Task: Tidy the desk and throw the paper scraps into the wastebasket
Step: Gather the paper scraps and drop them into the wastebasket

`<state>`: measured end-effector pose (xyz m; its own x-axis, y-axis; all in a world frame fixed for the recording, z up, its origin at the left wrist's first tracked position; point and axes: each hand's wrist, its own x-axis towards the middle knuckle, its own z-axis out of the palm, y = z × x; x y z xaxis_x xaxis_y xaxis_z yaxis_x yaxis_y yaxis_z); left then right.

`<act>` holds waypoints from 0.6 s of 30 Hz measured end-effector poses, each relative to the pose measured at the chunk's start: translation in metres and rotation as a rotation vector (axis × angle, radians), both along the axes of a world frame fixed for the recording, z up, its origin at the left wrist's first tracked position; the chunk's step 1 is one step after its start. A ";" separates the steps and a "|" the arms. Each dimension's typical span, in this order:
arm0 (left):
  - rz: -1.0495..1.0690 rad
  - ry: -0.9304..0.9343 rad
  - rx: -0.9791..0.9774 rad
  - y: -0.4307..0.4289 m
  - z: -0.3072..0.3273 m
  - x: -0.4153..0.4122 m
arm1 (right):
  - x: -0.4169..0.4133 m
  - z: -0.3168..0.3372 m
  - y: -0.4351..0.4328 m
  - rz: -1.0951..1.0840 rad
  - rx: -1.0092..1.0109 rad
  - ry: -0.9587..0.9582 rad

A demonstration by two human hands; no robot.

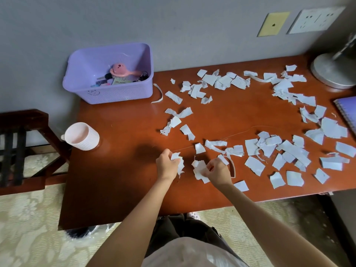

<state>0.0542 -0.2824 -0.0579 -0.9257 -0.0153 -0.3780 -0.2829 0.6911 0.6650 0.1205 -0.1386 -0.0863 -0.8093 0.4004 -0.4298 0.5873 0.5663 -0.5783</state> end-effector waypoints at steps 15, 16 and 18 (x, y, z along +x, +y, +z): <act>0.048 0.000 -0.002 -0.008 0.012 -0.047 | -0.058 0.008 0.003 -0.033 0.000 -0.046; 0.043 -0.004 0.000 -0.008 0.011 -0.053 | -0.061 0.006 0.003 0.009 0.051 -0.059; 0.044 -0.016 0.011 -0.007 0.010 -0.064 | -0.066 0.003 0.004 0.048 0.085 -0.083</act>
